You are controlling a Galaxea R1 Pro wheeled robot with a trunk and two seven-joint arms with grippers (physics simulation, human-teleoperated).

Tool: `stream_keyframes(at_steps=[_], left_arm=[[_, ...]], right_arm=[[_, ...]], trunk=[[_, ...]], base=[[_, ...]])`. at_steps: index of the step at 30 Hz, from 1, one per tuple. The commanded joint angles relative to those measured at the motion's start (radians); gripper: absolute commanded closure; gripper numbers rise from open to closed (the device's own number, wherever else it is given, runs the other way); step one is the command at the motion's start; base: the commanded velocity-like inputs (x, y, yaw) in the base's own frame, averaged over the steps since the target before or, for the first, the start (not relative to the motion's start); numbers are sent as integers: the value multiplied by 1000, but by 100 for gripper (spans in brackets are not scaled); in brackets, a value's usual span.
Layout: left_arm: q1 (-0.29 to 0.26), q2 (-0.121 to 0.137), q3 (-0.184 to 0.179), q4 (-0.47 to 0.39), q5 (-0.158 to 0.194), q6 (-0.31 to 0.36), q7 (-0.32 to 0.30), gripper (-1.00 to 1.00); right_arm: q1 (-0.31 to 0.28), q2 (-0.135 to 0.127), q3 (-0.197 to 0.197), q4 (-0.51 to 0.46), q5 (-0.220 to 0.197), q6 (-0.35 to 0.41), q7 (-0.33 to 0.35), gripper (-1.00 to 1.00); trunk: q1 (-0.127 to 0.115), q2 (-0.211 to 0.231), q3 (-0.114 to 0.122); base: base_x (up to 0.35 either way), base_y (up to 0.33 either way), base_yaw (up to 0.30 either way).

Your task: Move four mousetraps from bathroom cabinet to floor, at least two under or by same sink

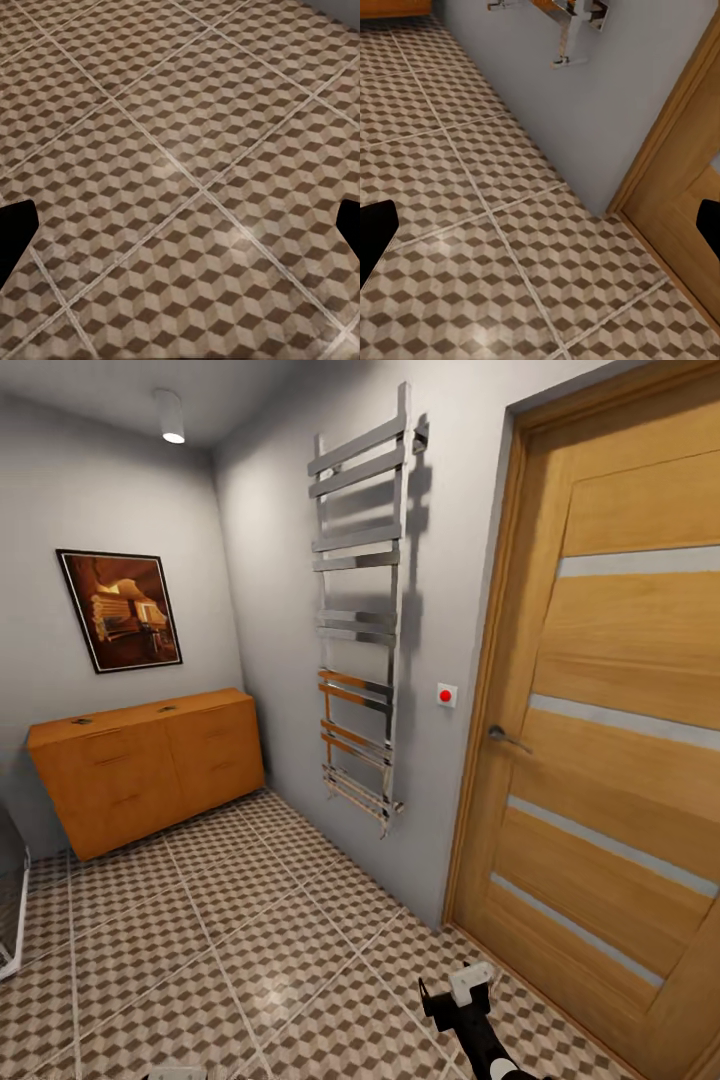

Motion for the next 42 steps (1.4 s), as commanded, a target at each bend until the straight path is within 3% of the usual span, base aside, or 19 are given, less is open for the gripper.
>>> stream_keyframes(at_steps=[1, 42], left_arm=[[-1, -1, -8, 4, 9, -5, -2, -100], [-1, -2, -8, 4, 9, -5, -2, -100]], right_arm=[[0, 0, 3, 1, 11, -1, -10, -100], [0, 0, 4, 1, 11, -1, -10, -100]], trunk=[[0, -1, 0], [0, -1, 0]], base=[[0, 0, 255], [0, 0, 255]])
